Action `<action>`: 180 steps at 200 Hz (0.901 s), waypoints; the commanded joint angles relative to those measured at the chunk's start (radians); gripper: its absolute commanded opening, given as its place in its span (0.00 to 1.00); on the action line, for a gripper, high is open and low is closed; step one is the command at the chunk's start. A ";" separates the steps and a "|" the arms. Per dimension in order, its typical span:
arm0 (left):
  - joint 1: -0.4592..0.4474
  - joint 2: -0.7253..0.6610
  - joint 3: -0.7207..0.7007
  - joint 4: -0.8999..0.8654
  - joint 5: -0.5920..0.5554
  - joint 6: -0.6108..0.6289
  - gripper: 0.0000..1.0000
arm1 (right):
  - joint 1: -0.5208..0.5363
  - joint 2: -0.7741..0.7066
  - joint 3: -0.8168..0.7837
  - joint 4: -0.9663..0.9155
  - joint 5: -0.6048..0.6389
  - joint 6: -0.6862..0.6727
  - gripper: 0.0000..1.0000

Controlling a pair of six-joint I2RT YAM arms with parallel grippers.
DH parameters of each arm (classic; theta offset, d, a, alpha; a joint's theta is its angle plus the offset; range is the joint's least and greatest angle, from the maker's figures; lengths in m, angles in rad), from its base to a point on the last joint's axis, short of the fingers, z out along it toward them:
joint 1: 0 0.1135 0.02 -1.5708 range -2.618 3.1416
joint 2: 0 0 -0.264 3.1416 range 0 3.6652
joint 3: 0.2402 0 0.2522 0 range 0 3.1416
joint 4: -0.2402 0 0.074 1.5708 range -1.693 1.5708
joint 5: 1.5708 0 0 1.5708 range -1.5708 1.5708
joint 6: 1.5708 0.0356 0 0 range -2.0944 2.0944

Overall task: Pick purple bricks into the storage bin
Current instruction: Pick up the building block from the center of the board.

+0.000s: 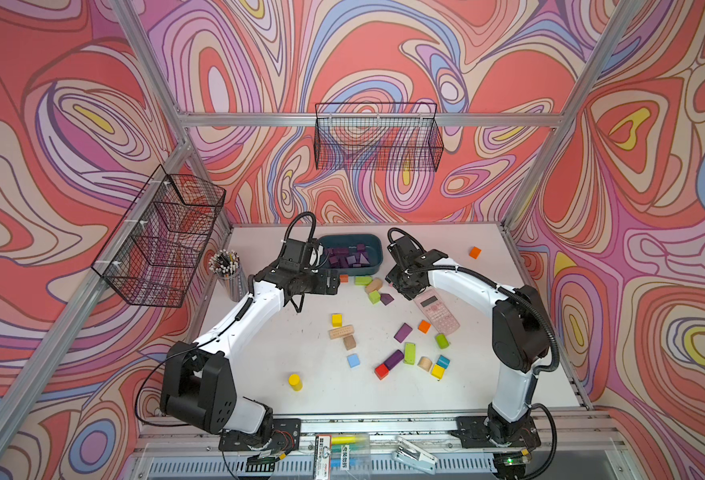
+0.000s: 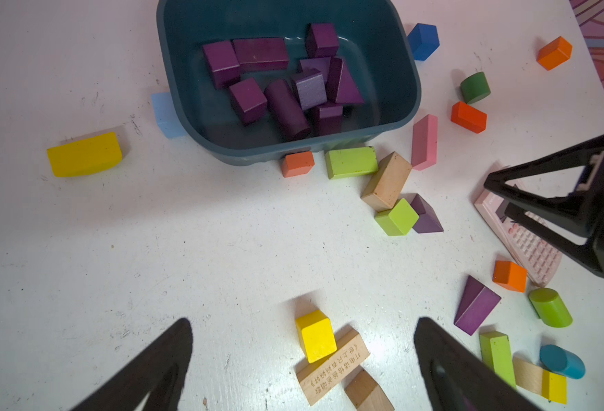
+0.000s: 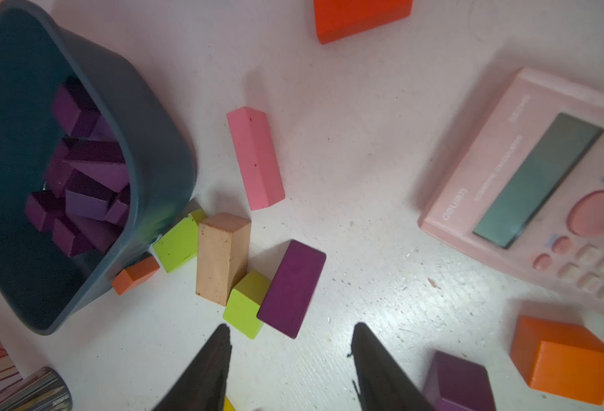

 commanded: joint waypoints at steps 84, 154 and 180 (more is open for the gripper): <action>0.008 0.001 0.027 -0.024 0.003 -0.009 1.00 | 0.034 0.113 0.097 -0.064 -0.008 0.045 0.58; 0.009 0.019 0.038 -0.036 0.006 -0.015 1.00 | 0.049 0.160 0.141 -0.098 -0.001 0.041 0.57; 0.007 0.018 0.037 -0.034 0.003 -0.013 1.00 | 0.054 0.174 0.154 -0.109 -0.003 0.039 0.57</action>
